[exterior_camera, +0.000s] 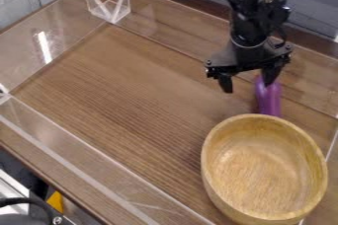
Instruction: Remove the purple eggplant from inside the brown bowl and put it on the table
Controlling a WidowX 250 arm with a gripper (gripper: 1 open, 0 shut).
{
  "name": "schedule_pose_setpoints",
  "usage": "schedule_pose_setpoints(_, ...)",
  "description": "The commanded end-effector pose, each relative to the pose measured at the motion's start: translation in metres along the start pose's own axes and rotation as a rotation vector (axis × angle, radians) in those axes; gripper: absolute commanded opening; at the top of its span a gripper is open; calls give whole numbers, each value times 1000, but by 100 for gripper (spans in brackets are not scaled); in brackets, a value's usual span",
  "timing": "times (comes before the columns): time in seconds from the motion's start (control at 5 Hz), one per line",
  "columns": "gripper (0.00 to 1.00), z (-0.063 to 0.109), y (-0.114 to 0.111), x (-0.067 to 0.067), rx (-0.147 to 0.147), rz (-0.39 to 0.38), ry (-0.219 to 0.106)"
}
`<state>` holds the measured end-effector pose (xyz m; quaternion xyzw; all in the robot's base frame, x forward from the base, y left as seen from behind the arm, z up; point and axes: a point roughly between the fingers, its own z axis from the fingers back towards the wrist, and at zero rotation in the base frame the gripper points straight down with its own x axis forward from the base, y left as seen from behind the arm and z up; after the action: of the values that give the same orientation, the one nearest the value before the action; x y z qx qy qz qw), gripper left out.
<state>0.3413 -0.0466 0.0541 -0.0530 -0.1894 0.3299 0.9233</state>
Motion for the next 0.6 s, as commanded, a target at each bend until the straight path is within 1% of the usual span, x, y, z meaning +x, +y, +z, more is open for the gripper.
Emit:
schedule_pose_setpoints(0.0,100,9,-5,14,-15,18,-33)
schedule_pose_setpoints(0.4,100,4,-3,16,11,30,-24)
